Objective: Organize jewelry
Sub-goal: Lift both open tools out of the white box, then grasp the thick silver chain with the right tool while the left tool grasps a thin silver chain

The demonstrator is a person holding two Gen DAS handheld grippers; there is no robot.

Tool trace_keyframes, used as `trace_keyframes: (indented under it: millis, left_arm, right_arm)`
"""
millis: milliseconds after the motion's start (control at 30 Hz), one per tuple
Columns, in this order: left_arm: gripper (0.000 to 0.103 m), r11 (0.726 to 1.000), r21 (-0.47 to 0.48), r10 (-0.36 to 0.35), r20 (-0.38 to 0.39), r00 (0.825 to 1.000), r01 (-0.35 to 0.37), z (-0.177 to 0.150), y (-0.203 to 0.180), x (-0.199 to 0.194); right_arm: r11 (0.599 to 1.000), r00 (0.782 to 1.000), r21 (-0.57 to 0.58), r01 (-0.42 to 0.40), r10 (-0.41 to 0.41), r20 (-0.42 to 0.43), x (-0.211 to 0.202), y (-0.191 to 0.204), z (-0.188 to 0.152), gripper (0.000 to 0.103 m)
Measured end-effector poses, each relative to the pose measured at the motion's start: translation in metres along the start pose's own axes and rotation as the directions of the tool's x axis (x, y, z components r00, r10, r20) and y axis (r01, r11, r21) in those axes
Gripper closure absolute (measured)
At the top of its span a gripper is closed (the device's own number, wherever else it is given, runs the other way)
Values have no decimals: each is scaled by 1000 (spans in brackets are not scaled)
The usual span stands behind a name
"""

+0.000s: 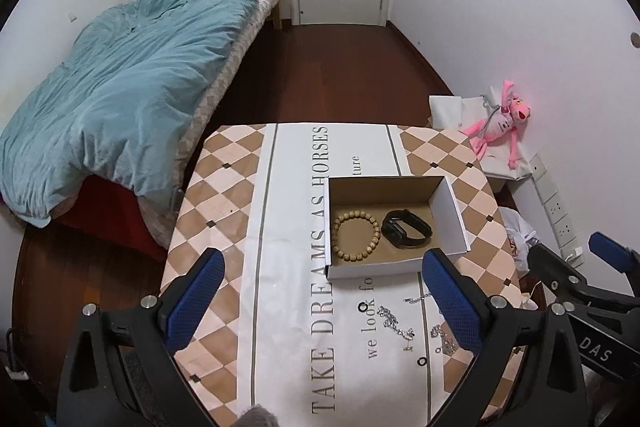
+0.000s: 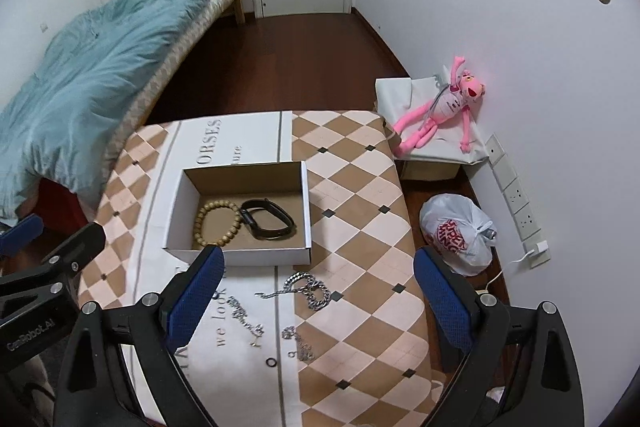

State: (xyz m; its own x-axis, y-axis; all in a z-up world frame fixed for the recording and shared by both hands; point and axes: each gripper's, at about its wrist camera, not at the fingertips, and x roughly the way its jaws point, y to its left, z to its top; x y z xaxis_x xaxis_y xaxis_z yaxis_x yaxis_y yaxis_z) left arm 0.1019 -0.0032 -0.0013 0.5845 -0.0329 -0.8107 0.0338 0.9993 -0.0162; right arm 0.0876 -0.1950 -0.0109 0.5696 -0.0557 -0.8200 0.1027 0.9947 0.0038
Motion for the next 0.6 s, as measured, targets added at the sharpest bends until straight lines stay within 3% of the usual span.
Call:
trace_keyframes:
  millis: [200, 367, 500, 600]
  left_arm:
    - [2, 999, 3, 48, -5, 999, -48, -23, -1, 6]
    - [2, 998, 1, 66, -100, 993, -67, -58, 0, 46]
    - [2, 996, 5, 90, -160, 983, -91, -81, -3, 80]
    - [2, 995, -11, 94, -212, 973, -98, -93, -2, 102]
  right_arm:
    - [999, 998, 38, -8, 10, -69, 18, -18, -29, 6]
    - [997, 987, 64, -33, 43, -153, 62, -34, -63, 7]
    - [996, 978, 72, -56, 69, -196, 105, -41, -83, 26]
    - [993, 973, 87, -79, 96, -208, 130, -44, -87, 33]
